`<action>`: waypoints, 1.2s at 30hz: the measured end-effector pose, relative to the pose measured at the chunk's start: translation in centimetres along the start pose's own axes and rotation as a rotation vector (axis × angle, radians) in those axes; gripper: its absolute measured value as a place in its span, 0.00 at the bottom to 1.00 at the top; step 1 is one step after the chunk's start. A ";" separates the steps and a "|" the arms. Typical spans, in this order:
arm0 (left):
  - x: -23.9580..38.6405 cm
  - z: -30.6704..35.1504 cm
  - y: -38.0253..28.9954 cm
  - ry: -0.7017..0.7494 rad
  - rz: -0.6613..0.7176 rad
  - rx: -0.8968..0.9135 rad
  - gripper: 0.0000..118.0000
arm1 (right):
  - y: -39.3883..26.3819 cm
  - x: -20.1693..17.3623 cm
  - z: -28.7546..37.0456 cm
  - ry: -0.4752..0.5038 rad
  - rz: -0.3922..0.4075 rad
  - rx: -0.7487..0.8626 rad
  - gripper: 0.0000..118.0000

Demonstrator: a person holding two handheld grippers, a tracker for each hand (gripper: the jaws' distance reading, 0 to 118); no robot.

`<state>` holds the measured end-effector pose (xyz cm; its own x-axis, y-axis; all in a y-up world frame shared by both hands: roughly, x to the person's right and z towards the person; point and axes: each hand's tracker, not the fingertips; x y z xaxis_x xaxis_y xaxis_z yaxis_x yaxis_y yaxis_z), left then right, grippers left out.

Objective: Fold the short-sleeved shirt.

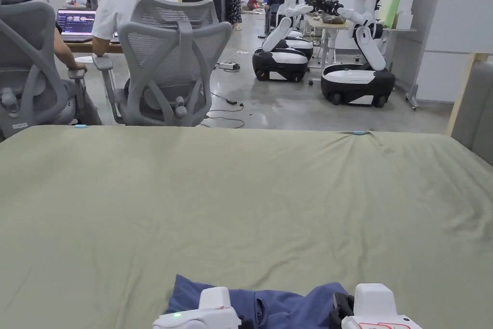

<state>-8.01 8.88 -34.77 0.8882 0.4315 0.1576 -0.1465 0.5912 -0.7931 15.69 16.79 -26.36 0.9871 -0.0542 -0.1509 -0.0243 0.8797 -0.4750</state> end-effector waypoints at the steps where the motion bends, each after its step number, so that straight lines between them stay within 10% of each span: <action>1: 0.2 0.4 0.1 0.010 -0.008 0.013 0.00 | 0.0 0.0 0.0 -0.001 0.002 0.000 0.00; 13: -6.5 10.8 -0.2 -0.027 0.254 0.313 0.04 | 0.2 -1.4 -0.2 0.019 -0.024 -0.008 0.00; 14: -7.4 11.1 -0.7 -0.018 0.272 0.328 0.22 | 0.2 -1.5 -0.3 0.019 -0.028 -0.010 0.00; 16: -8.9 11.2 -1.3 0.046 0.282 0.346 0.94 | 0.2 -1.9 -0.3 0.018 -0.021 -0.014 0.00; 17: -9.6 11.0 -1.6 0.078 0.300 0.354 1.00 | 0.3 -2.0 -0.3 0.015 -0.011 -0.015 0.00; 27: -13.1 5.0 -1.5 -0.371 0.644 0.239 0.88 | 0.8 -1.3 -0.2 -0.003 -0.035 -0.007 0.00; 29: -13.1 3.6 -0.9 -0.417 0.671 0.236 0.59 | 0.8 -1.1 -0.2 -0.011 -0.039 -0.008 0.00; 30: -13.2 3.4 -0.9 -0.349 0.704 0.255 0.10 | 0.8 -0.9 -0.1 -0.015 -0.041 -0.009 0.00; 36: -12.4 6.6 -0.5 -0.120 0.542 0.322 0.12 | 0.7 -0.5 -0.1 -0.031 -0.034 -0.020 0.00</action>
<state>-21.85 7.73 -32.45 0.5995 0.7887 -0.1364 -0.7009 0.4350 -0.5653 15.19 17.40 -26.66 0.9918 -0.0685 -0.1074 0.0062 0.8681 -0.4964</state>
